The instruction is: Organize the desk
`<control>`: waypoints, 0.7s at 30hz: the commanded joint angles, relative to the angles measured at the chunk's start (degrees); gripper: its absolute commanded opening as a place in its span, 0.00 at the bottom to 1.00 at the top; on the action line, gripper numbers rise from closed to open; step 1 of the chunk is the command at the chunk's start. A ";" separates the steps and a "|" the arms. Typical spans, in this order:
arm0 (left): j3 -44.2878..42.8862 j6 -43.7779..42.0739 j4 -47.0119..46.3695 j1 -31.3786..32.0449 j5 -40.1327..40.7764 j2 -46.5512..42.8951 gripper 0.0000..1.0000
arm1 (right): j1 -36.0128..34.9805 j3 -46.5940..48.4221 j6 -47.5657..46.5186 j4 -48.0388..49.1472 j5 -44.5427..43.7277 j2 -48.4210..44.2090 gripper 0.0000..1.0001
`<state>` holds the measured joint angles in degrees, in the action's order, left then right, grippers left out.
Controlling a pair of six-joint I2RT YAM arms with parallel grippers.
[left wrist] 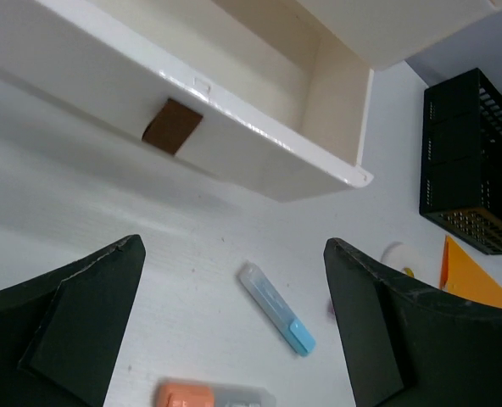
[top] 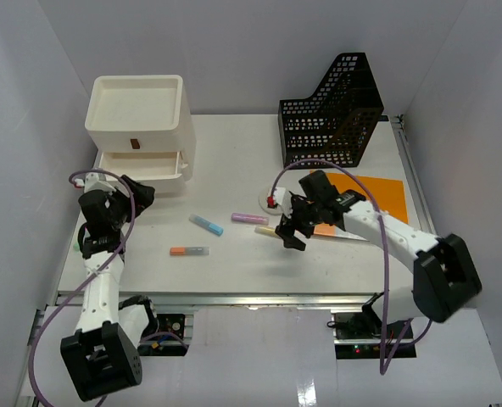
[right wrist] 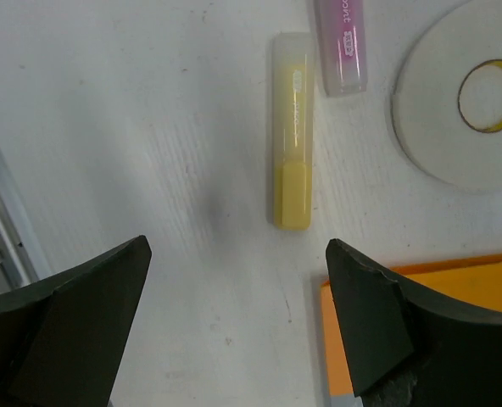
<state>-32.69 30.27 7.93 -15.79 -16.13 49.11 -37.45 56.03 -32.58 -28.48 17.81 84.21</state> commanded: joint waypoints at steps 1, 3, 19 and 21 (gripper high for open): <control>-0.21 -2.67 8.79 -0.12 -0.58 -9.19 0.98 | -3.18 6.41 4.95 -1.85 -11.37 8.93 0.91; 0.65 -3.14 9.43 -0.02 -0.50 -12.69 0.98 | -3.91 8.71 5.38 -1.54 -13.08 12.65 0.91; 0.86 -2.58 9.64 0.67 -2.01 -16.53 0.86 | -5.01 10.55 0.64 -0.86 -6.76 19.24 0.23; 0.81 -2.50 9.61 0.67 -2.66 -16.89 0.80 | -5.29 10.52 -1.99 -2.76 -4.12 17.67 0.17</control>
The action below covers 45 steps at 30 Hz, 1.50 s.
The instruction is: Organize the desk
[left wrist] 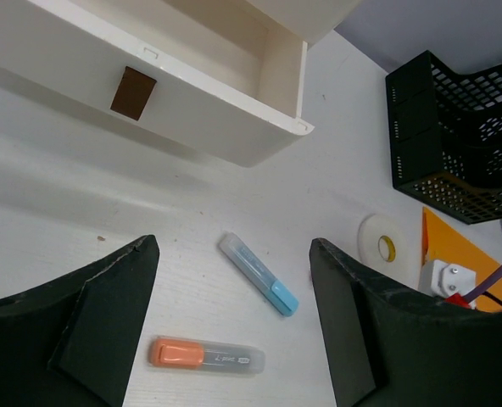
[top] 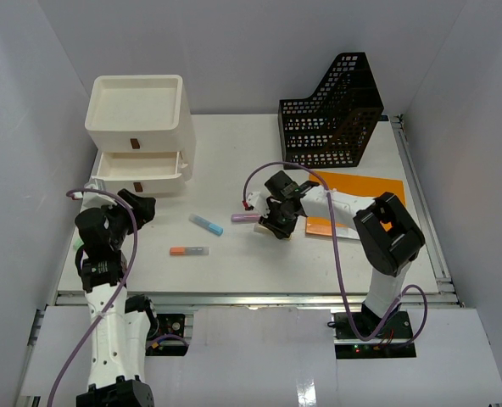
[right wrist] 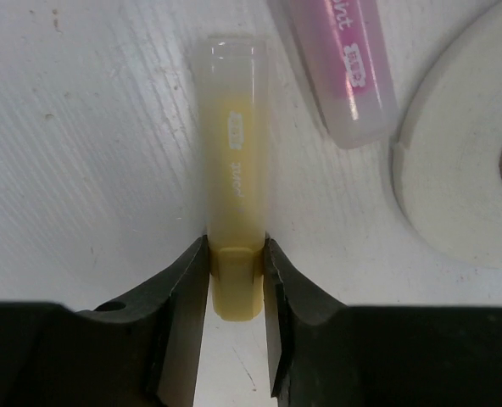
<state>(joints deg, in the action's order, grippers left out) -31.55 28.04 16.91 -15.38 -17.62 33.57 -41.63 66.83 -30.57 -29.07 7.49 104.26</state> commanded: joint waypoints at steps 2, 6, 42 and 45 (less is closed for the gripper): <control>-0.19 -0.27 0.31 0.30 -2.42 -1.53 0.79 | -1.70 0.98 -8.61 -6.21 11.29 -4.23 0.14; 0.28 -0.27 -1.08 0.62 -4.81 -1.47 0.84 | -4.68 7.30 -20.09 -14.70 16.35 -6.84 0.10; 5.09 28.22 25.83 1.06 -4.27 -1.05 0.90 | -18.57 63.50 -2.04 52.96 -15.22 37.50 0.40; 4.80 28.09 26.67 1.09 -5.11 -0.13 0.91 | -18.50 62.26 -1.97 52.31 -14.57 37.10 0.55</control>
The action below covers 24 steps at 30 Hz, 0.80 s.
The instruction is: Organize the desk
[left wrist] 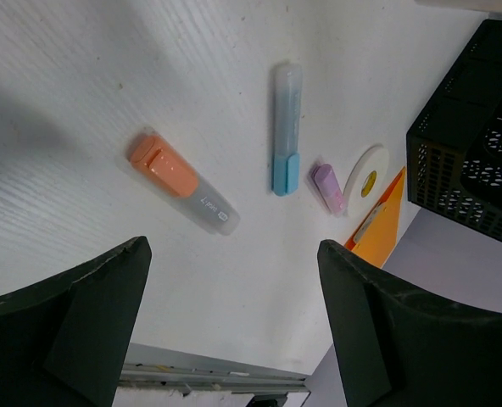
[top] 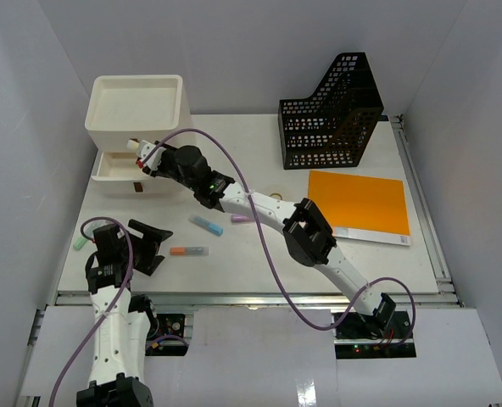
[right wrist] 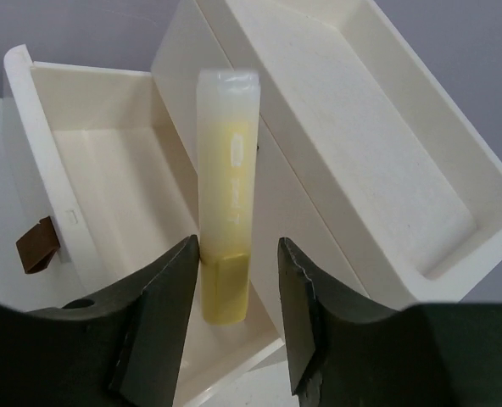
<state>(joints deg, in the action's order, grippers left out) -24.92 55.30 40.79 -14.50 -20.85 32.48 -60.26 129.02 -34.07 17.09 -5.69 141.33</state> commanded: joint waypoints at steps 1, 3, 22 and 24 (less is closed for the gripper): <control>-1.88 0.78 2.88 0.26 -2.28 1.23 0.91 | 0.21 -0.06 1.62 5.66 -1.12 -0.15 0.61; -1.98 0.83 2.98 0.40 -3.15 1.97 0.92 | 0.19 -0.26 1.79 4.73 -0.80 -0.76 0.75; -6.51 5.49 2.67 8.64 5.76 20.30 0.96 | 15.86 -44.17 11.82 -26.20 34.15 -46.87 0.90; -8.81 7.01 2.98 11.21 9.42 24.16 0.97 | 20.50 -54.75 13.03 -22.79 35.83 -53.48 0.90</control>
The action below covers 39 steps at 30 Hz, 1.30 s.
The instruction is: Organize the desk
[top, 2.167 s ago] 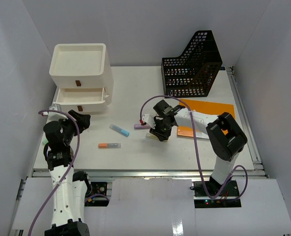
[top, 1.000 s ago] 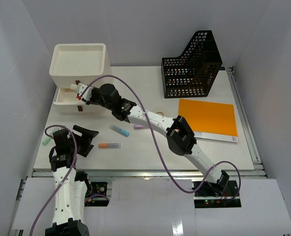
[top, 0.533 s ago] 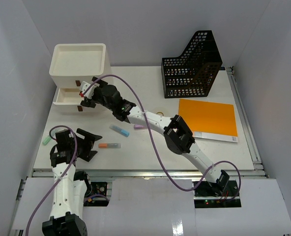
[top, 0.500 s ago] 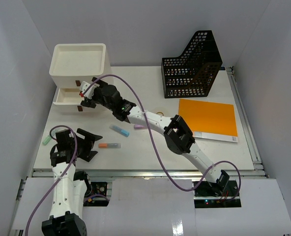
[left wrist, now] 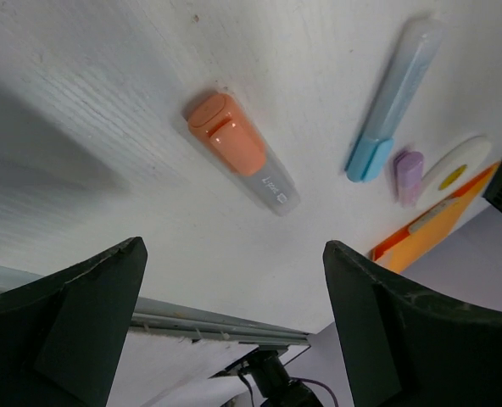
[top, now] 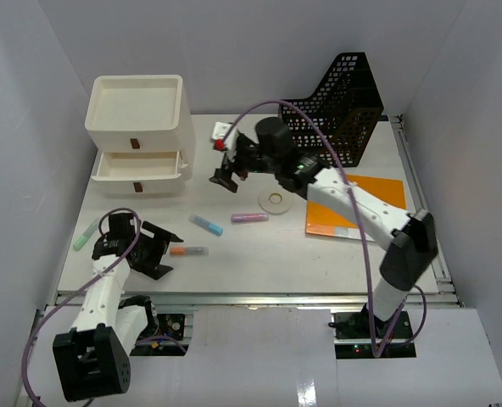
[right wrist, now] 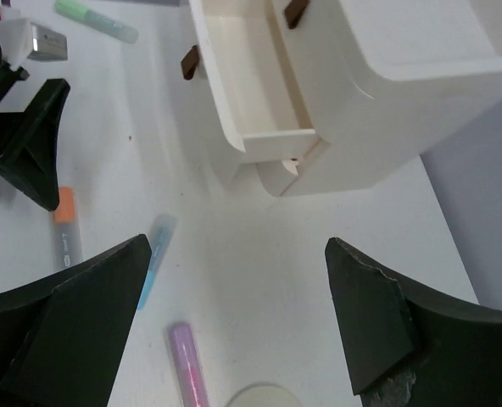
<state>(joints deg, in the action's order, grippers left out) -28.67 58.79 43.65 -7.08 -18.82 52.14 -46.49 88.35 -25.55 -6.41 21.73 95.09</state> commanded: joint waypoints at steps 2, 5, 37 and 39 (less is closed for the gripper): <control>-6.64 5.06 0.31 5.73 9.43 8.45 0.97 | 12.32 -23.78 7.26 3.72 12.23 -13.63 0.90; -9.56 5.95 0.32 8.25 12.40 14.80 0.92 | 18.69 -30.62 9.57 4.97 16.61 -19.78 0.90; -18.63 4.56 3.84 22.37 27.27 28.72 0.38 | 45.86 -52.40 19.48 15.63 31.89 -47.90 0.90; -18.81 3.89 4.55 22.49 27.51 24.53 0.35 | 45.82 -52.40 19.37 15.52 31.89 -48.02 0.90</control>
<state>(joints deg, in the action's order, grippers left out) -46.59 65.77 48.76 14.40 5.86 84.50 -1.24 36.56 -6.35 6.39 52.25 48.08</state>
